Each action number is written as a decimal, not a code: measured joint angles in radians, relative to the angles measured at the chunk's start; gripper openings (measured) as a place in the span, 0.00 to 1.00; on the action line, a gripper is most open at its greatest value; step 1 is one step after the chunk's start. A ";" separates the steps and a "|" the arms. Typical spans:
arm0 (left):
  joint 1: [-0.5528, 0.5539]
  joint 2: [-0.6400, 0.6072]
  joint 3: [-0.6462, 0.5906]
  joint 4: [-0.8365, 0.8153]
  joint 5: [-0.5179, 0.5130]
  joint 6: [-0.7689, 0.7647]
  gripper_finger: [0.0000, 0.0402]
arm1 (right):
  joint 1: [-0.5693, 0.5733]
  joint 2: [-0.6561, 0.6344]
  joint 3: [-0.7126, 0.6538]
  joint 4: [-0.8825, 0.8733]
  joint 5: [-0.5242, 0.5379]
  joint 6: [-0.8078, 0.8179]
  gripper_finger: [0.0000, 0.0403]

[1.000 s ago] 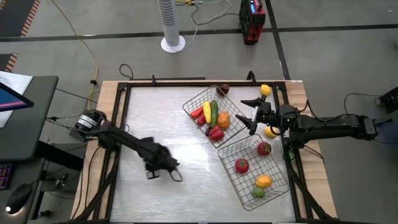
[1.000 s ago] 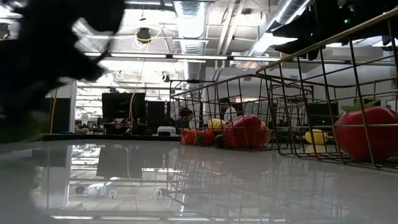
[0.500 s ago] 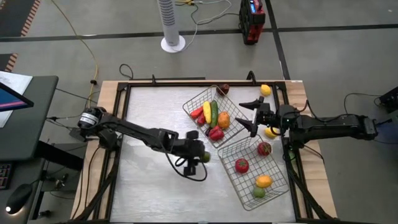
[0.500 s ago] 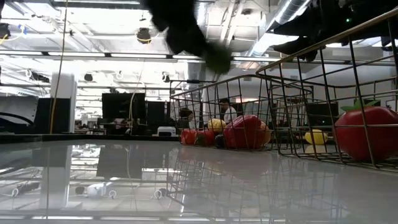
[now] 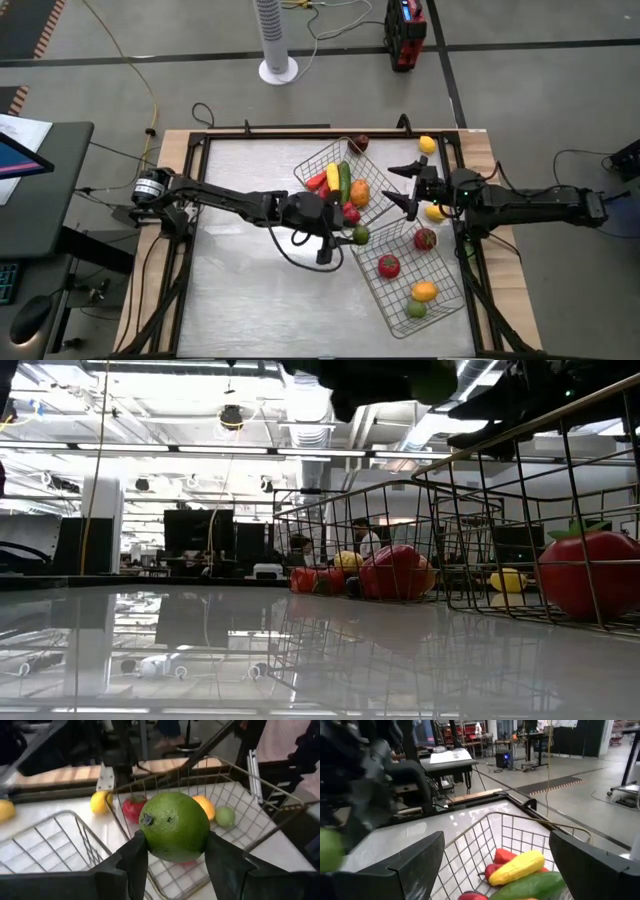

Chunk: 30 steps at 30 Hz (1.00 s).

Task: Sort produce into baskets
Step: Put the lime into the right wire basket

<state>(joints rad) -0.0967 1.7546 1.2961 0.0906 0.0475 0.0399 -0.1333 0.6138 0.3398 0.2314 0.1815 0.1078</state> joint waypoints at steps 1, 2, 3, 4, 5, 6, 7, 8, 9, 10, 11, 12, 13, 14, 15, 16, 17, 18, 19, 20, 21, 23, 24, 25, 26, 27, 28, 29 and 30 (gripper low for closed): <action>0.000 0.013 0.002 0.038 0.000 0.021 0.38 | 0.000 -0.013 0.008 -0.027 0.007 0.000 0.96; 0.000 0.018 0.002 0.043 -0.003 0.039 0.38 | 0.000 -0.031 0.020 -0.066 0.032 -0.001 0.96; 0.000 0.026 0.000 0.038 -0.006 0.055 0.38 | 0.000 -0.047 0.034 -0.113 0.057 -0.002 0.96; 0.000 0.042 0.000 0.065 -0.009 0.066 0.38 | 0.001 -0.055 0.053 -0.154 0.081 -0.003 0.96; 0.000 0.050 0.002 0.090 -0.020 0.071 0.38 | -0.001 -0.065 0.075 -0.193 0.098 -0.002 0.96; 0.001 0.052 0.001 0.083 -0.037 0.071 0.38 | -0.004 -0.075 0.092 -0.234 0.115 -0.003 0.96; 0.004 0.053 -0.002 0.085 -0.049 0.070 0.38 | -0.008 -0.077 0.104 -0.274 0.120 -0.001 0.96; 0.008 0.064 -0.001 0.118 -0.060 0.069 0.38 | -0.011 -0.077 0.115 -0.298 0.123 0.003 0.96; 0.013 0.071 0.003 0.143 -0.060 0.068 0.38 | -0.015 -0.076 0.123 -0.310 0.125 0.009 0.96; 0.017 0.073 0.003 0.144 -0.054 0.060 0.38 | -0.020 -0.075 0.127 -0.317 0.127 0.013 0.96; 0.024 0.078 0.000 0.144 -0.034 0.049 0.38 | -0.024 -0.070 0.127 -0.324 0.127 0.022 0.96; 0.031 0.093 0.000 0.171 -0.008 0.040 0.38 | -0.028 -0.065 0.127 -0.326 0.126 0.027 0.96; 0.037 0.109 0.003 0.195 0.020 0.031 0.38 | -0.034 -0.061 0.127 -0.329 0.128 0.031 0.96; 0.043 0.119 0.002 0.195 0.043 0.023 0.38 | -0.040 -0.058 0.127 -0.339 0.128 0.037 0.96; 0.047 0.134 0.001 0.196 0.064 0.014 0.38 | -0.045 -0.050 0.127 -0.347 0.128 0.047 0.96; 0.051 0.154 0.011 0.210 0.081 0.009 0.38 | -0.049 -0.041 0.127 -0.352 0.128 0.056 0.96; 0.052 0.166 0.020 0.214 0.093 0.009 0.38 | -0.055 -0.036 0.127 -0.367 0.128 0.067 0.96; 0.053 0.177 0.024 0.209 0.109 0.012 0.38 | -0.061 -0.033 0.127 -0.389 0.127 0.078 0.96; 0.053 0.193 0.038 0.210 0.123 0.023 0.38 | -0.067 -0.026 0.127 -0.408 0.124 0.088 0.96; 0.052 0.204 0.052 0.214 0.132 0.035 0.38 | -0.072 -0.023 0.127 -0.422 0.116 0.100 0.96; 0.052 0.211 0.060 0.200 0.132 0.044 0.38 | -0.079 -0.023 0.130 -0.446 0.111 0.109 0.96; 0.051 0.213 0.081 0.150 0.135 0.056 0.40 | -0.091 -0.025 0.149 -0.499 0.109 0.129 0.96; 0.051 0.213 0.085 0.148 0.140 0.070 0.41 | -0.098 -0.025 0.162 -0.527 0.109 0.135 0.96; 0.052 0.212 0.086 0.147 0.147 0.082 0.42 | -0.106 -0.025 0.173 -0.556 0.109 0.143 0.96; 0.052 0.211 0.086 0.149 0.159 0.087 0.44 | -0.112 -0.021 0.185 -0.586 0.109 0.156 0.96; 0.052 0.211 0.086 0.150 0.174 0.087 0.46 | -0.118 -0.017 0.196 -0.612 0.108 0.164 0.96; 0.053 0.211 0.086 0.147 0.190 0.087 0.49 | -0.125 -0.016 0.208 -0.640 0.108 0.178 0.96; 0.053 0.212 0.086 0.146 0.200 0.087 0.52 | -0.129 -0.015 0.218 -0.668 0.108 0.190 0.96; 0.053 0.212 0.086 0.146 0.206 0.089 0.55 | -0.132 -0.010 0.227 -0.693 0.108 0.205 0.96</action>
<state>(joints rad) -0.0438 1.9663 1.3819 0.2361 0.2530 0.1290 -0.2656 0.6036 0.5666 -0.4612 0.2898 0.3132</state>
